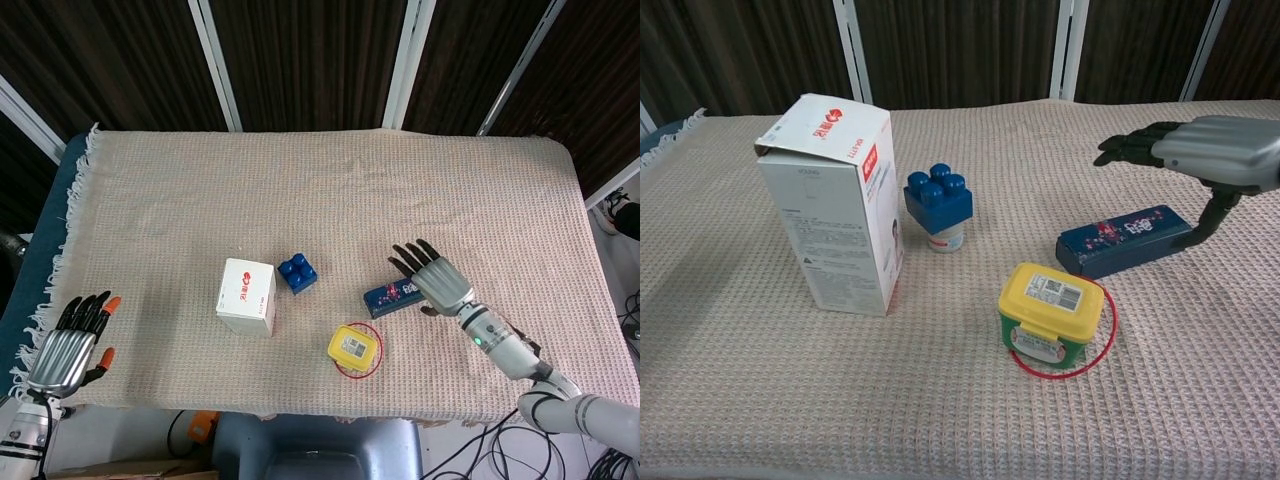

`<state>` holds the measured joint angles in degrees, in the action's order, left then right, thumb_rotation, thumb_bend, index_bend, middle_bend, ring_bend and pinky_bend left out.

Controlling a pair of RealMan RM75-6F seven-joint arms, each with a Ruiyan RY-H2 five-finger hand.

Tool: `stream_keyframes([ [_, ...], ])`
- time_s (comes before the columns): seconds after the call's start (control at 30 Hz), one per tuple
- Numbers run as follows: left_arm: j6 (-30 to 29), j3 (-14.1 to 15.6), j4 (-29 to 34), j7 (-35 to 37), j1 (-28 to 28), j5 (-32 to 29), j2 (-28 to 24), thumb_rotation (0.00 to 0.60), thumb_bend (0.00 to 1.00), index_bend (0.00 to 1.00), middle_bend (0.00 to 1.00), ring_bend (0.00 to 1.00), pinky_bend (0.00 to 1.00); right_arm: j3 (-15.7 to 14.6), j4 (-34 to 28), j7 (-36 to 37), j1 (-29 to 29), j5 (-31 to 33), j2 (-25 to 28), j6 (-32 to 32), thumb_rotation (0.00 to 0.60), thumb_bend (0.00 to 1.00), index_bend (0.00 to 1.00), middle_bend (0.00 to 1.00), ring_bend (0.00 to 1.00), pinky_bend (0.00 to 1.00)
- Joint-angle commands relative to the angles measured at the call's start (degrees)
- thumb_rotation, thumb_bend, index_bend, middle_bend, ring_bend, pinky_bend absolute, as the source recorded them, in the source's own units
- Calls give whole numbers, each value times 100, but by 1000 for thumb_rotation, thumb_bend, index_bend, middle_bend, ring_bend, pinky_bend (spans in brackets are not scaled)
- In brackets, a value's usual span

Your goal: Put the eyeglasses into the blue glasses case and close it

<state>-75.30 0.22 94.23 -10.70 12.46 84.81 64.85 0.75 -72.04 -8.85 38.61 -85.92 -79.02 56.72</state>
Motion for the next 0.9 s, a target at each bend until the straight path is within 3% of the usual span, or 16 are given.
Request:
stream_keyframes([
  [0.03,-79,-19,-11,57,-29,24,-8,600,419,0,0,0,20,-64,-916,-557,-790,96,561,1126,600,252,151,0,0,0],
  [0.2,-242,-16,-53,161,-77,162,-9,600,418,0,0,0,19,-499,-1669,-919,-1968,124,1167,2424,600,252,81,0,0,0],
  [0.37,-338,-19,-112,96,-108,221,80,600,419,0,0,0,19,-598,-1887,-792,-2748,493,1375,3050,600,252,61,0,0,0],
  [0.9,-353,-77,-177,-5,-117,150,149,600,419,0,0,0,18,-403,-1733,-566,-2999,259,1365,3110,600,252,56,0,0,0],
])
